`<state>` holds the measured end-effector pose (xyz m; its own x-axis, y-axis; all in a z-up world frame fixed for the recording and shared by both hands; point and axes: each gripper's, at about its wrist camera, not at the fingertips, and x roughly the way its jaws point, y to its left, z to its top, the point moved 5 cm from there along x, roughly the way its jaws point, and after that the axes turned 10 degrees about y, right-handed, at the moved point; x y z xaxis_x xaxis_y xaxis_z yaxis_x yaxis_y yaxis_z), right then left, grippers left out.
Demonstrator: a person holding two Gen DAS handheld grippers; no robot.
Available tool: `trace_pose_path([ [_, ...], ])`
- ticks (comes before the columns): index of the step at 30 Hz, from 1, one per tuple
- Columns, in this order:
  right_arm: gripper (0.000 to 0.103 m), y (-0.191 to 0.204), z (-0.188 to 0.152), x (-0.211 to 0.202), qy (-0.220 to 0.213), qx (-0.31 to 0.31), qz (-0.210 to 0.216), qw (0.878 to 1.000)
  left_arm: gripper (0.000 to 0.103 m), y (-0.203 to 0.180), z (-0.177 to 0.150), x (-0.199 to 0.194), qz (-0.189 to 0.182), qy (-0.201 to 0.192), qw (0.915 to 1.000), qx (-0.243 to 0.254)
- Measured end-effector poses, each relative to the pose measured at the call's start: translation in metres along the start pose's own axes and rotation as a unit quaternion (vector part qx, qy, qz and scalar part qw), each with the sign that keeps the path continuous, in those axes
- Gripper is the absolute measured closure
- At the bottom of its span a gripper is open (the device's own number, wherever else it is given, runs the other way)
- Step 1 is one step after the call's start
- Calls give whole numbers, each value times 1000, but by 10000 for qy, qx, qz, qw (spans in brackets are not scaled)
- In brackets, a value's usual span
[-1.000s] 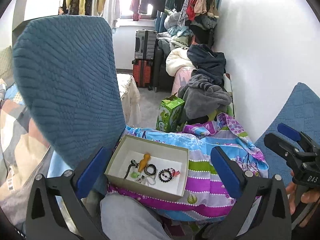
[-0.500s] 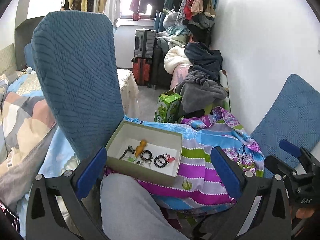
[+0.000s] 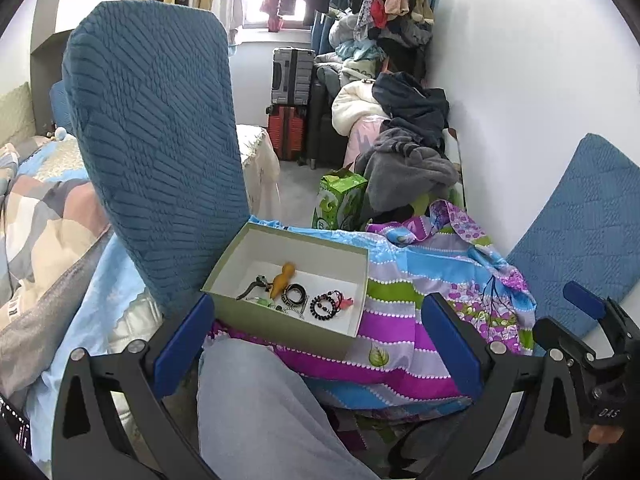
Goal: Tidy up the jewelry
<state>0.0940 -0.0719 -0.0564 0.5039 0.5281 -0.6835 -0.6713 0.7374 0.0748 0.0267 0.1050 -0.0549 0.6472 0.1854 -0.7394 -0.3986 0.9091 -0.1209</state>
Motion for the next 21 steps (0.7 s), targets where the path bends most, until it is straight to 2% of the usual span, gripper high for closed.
trace_pose_path([
  [9, 0, -3, -6, 30, 80, -99, -2, 9999, 0, 14, -9, 13, 205, -37, 9997, -162],
  [21, 0, -5, -4, 33, 103, -50, -25, 9999, 0, 13, -14, 20, 155, 108, 9997, -172],
])
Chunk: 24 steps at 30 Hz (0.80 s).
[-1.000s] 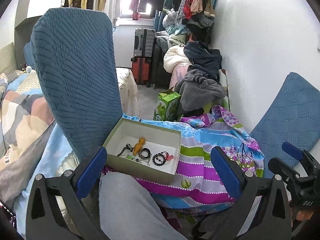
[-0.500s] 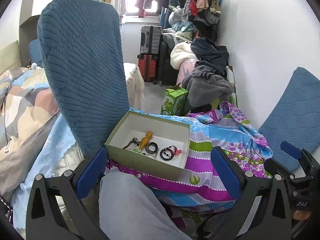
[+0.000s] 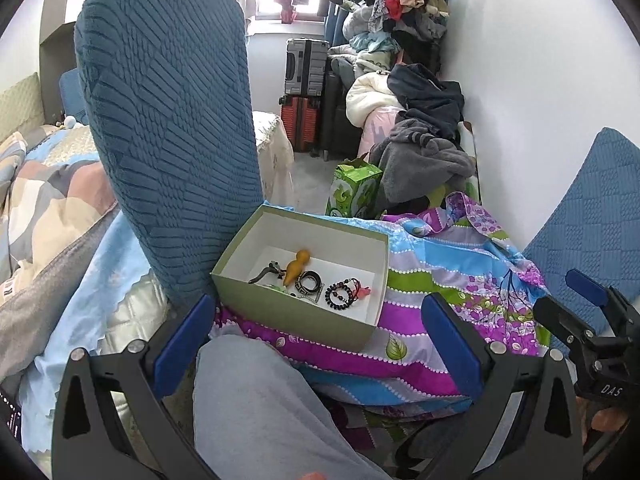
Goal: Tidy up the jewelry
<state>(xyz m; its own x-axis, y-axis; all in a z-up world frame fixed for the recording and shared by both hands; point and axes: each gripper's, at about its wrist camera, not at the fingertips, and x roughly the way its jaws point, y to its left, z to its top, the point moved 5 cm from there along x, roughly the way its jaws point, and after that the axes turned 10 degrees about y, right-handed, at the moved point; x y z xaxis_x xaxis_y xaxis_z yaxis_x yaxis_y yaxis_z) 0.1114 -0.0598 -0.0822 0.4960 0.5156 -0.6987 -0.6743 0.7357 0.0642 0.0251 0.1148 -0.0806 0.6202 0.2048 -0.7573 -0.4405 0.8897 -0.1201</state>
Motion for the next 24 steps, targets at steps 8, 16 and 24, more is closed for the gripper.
trace_pose_path([
  [8, 0, 0, 1, 3, 26, 6, -70, 10000, 0, -1, -1, 0, -35, 5, 10000, 11],
  [16, 0, 0, 2, 3, 24, -5, -90, 10000, 0, 1, -1, -1, -103, -24, 9999, -47],
  [24, 0, -1, 1, 3, 30, -6, -99, 9999, 0, -1, -2, -1, -67, -12, 10000, -26],
])
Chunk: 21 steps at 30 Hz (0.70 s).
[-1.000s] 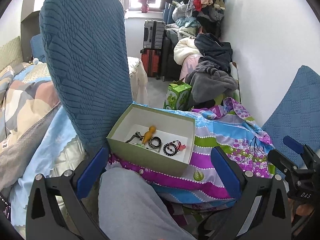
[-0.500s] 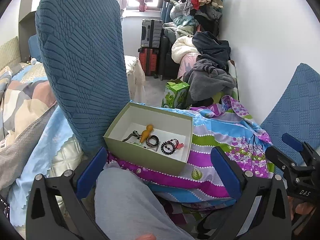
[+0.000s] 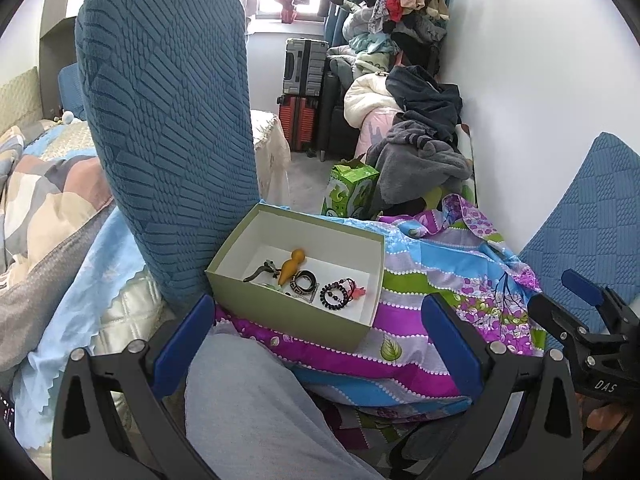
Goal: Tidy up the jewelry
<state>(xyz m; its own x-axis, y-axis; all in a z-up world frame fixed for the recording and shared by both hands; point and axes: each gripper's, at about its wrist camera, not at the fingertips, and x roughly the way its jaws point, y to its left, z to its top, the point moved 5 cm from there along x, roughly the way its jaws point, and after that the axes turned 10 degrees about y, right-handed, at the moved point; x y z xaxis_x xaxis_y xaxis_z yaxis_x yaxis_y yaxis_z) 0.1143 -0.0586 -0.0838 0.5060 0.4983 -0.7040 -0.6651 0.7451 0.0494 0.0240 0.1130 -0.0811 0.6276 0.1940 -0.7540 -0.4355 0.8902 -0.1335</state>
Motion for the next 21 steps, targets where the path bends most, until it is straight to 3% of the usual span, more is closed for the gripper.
trace_pose_path([
  [21, 0, 0, -5, 6, 89, 17, -27, 10000, 0, 0, -1, 0, 31, 70, 10000, -18],
])
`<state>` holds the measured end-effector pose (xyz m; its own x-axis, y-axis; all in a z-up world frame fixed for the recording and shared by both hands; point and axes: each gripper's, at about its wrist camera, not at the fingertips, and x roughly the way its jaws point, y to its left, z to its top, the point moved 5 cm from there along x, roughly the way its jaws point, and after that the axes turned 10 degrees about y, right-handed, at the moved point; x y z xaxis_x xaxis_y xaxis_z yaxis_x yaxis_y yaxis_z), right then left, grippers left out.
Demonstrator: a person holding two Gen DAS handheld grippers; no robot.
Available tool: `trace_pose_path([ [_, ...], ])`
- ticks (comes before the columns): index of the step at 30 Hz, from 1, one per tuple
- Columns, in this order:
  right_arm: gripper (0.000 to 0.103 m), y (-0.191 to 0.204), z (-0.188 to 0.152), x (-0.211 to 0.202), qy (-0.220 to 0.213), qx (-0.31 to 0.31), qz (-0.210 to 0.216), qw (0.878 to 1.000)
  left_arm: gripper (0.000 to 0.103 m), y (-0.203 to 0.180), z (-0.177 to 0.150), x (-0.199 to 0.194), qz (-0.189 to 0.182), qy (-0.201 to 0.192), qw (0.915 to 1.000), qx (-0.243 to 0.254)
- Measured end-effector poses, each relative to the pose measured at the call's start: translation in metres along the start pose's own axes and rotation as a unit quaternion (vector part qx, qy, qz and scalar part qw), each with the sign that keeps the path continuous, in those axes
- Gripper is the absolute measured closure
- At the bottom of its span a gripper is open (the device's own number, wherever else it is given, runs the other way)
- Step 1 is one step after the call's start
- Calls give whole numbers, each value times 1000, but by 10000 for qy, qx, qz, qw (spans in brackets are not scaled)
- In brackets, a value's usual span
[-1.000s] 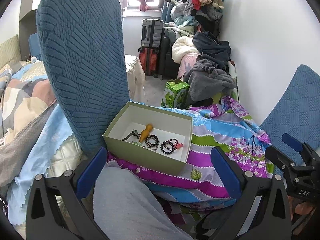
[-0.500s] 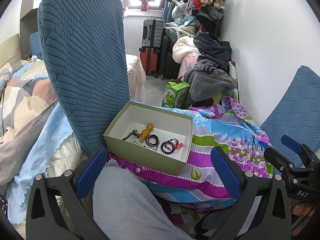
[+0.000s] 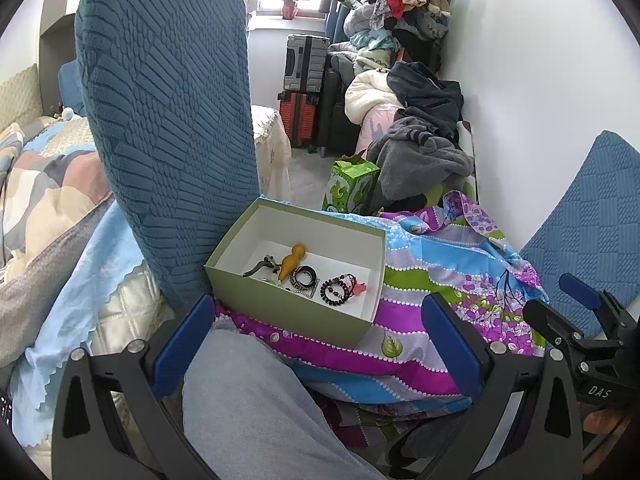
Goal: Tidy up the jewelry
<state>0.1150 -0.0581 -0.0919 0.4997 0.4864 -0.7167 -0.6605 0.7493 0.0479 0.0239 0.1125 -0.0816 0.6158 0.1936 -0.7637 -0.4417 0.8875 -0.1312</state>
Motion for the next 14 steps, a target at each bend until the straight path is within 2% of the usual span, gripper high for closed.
trace_pose_path([
  [14, 0, -1, -3, 3, 31, 51, -25, 10000, 0, 2, -3, 5, 107, -20, 9999, -66],
])
